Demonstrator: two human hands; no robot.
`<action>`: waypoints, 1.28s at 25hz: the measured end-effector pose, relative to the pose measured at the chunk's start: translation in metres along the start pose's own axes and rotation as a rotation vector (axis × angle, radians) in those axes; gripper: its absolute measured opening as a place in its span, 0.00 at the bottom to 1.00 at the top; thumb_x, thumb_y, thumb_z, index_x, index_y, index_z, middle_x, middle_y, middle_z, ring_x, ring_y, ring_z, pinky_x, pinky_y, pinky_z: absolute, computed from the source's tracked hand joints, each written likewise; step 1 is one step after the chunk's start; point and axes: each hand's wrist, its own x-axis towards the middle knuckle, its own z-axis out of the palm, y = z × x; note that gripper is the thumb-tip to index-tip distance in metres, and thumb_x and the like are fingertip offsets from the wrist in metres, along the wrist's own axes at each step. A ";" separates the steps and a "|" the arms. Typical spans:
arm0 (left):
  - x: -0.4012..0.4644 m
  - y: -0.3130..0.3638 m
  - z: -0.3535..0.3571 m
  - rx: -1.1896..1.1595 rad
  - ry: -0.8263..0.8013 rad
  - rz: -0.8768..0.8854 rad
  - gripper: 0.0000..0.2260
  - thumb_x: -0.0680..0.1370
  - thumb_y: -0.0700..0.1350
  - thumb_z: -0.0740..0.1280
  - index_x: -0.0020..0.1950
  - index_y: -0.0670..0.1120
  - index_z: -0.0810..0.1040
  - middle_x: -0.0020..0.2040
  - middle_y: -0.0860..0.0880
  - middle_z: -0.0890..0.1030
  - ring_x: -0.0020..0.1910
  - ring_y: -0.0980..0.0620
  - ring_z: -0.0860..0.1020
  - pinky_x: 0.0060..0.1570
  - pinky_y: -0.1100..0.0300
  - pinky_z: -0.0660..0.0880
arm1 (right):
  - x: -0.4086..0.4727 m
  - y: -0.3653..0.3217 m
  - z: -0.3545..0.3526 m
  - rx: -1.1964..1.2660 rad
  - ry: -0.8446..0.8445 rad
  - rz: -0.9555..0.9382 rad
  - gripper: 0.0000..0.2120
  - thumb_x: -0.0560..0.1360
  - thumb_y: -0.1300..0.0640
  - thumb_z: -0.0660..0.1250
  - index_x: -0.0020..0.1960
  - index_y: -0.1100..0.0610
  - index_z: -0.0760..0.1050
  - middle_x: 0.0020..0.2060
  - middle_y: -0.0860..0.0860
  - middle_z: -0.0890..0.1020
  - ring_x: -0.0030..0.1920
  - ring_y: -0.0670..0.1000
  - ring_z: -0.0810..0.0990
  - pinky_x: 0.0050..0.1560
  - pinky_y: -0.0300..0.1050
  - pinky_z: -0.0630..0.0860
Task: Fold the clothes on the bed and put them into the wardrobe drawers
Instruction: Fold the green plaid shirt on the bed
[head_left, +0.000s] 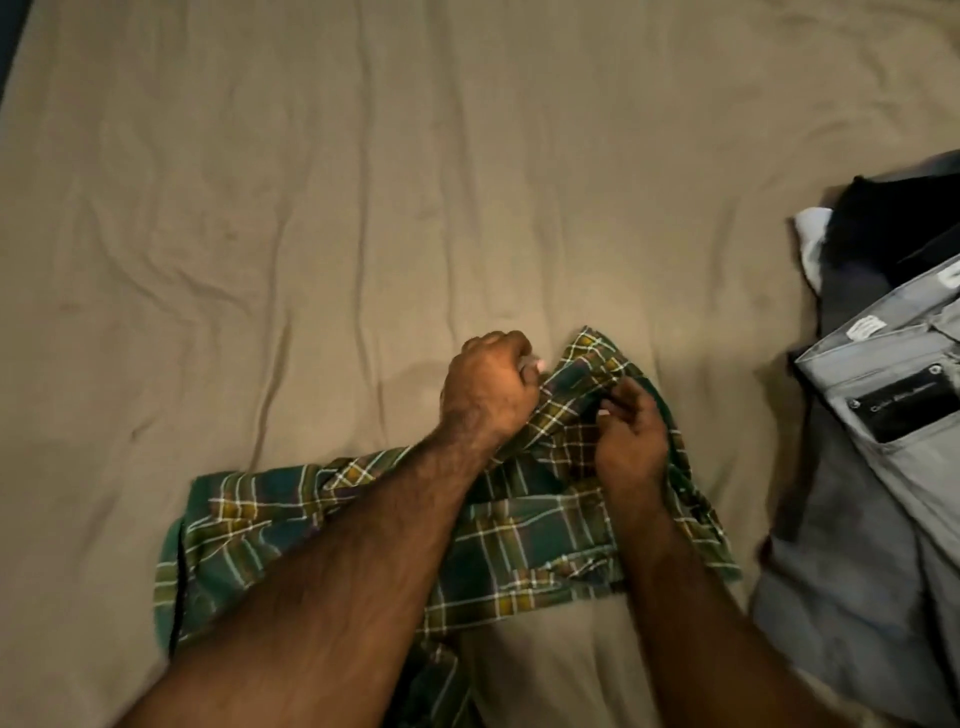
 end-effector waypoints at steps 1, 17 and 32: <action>0.018 0.022 0.014 0.028 -0.046 -0.011 0.11 0.79 0.55 0.70 0.56 0.50 0.83 0.53 0.49 0.83 0.53 0.46 0.79 0.51 0.50 0.80 | 0.018 0.003 -0.008 0.038 -0.047 0.011 0.12 0.81 0.69 0.66 0.58 0.56 0.82 0.49 0.51 0.86 0.47 0.50 0.84 0.52 0.46 0.82; -0.005 0.085 0.060 0.064 -0.209 0.550 0.12 0.74 0.42 0.70 0.57 0.47 0.83 0.50 0.47 0.84 0.50 0.43 0.79 0.52 0.52 0.77 | 0.028 -0.025 -0.064 0.603 -0.159 0.442 0.22 0.77 0.42 0.73 0.58 0.61 0.81 0.47 0.59 0.85 0.43 0.55 0.85 0.40 0.47 0.83; -0.120 -0.094 -0.011 0.781 -0.163 -0.134 0.28 0.72 0.60 0.75 0.66 0.47 0.74 0.60 0.43 0.80 0.59 0.39 0.76 0.59 0.42 0.67 | -0.008 0.022 -0.100 0.258 0.357 0.346 0.10 0.83 0.61 0.65 0.64 0.62 0.75 0.51 0.61 0.83 0.34 0.56 0.84 0.33 0.50 0.84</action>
